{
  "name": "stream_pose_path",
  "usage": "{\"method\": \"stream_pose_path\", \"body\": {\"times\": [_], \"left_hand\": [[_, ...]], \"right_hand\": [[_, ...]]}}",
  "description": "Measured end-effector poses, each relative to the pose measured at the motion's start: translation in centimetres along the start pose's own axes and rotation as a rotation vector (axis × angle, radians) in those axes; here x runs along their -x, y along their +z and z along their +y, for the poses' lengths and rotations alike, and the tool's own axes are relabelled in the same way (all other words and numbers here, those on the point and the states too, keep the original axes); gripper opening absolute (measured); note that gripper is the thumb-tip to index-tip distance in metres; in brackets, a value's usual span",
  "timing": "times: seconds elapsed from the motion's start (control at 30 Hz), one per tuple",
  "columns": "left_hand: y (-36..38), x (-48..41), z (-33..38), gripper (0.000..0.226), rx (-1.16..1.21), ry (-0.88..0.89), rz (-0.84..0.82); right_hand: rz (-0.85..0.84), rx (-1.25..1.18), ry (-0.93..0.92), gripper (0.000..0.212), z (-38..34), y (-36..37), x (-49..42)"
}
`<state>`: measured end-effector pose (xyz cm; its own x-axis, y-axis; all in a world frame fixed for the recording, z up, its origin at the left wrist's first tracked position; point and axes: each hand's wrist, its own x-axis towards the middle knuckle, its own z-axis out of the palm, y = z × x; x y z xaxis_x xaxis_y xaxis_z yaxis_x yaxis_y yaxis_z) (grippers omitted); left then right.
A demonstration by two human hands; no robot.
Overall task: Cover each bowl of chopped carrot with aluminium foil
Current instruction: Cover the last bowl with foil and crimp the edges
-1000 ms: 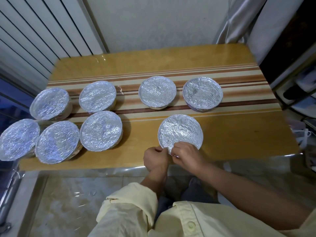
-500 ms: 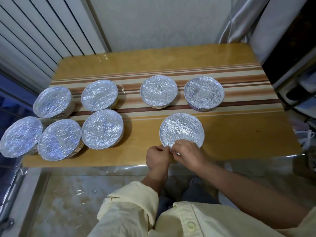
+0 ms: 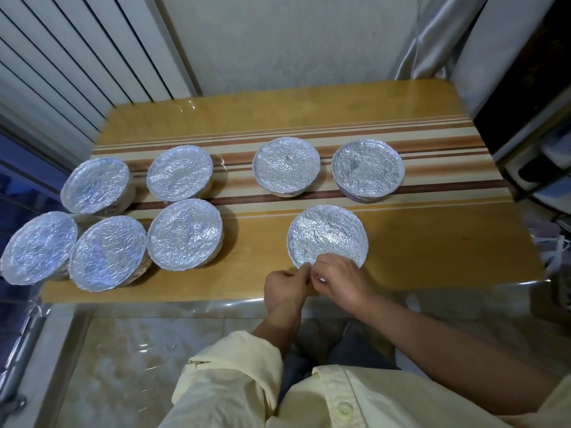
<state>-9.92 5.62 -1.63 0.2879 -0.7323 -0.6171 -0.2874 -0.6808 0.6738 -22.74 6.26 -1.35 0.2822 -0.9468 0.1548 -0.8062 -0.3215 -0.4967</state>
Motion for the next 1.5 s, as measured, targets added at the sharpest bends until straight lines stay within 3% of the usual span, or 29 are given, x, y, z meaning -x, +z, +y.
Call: {"method": "stream_pose_path", "body": {"times": [0.17, 0.57, 0.83, 1.03, 1.23, 1.5], "left_hand": [[0.0, -0.1, 0.6, 0.020, -0.061, 0.033, 0.040], [-0.9, -1.8, 2.2, 0.022, -0.209, 0.047, 0.049], [-0.5, -0.9, 1.2, 0.039, -0.130, 0.046, 0.009], [-0.2, -0.9, 1.3, 0.019, -0.103, 0.022, 0.021], [0.1, -0.9, 0.8, 0.039, -0.091, 0.005, -0.008], [0.3, -1.1, 1.5, 0.028, -0.123, 0.010, -0.011]], "right_hand": [[-0.028, -0.023, 0.021, 0.021, -0.3, 0.3, -0.2], [-0.078, 0.116, -0.034, 0.028, 0.1, -0.8, 0.2], [-0.065, 0.102, 0.013, 0.029, 0.1, -0.4, -0.5], [-0.060, 0.063, 0.022, 0.025, 0.1, -0.1, -0.3], [-0.029, 0.056, 0.012, 0.026, 0.2, -0.3, -0.4], [-0.016, 0.013, 0.033, 0.025, 0.2, -0.2, -0.7]]}}
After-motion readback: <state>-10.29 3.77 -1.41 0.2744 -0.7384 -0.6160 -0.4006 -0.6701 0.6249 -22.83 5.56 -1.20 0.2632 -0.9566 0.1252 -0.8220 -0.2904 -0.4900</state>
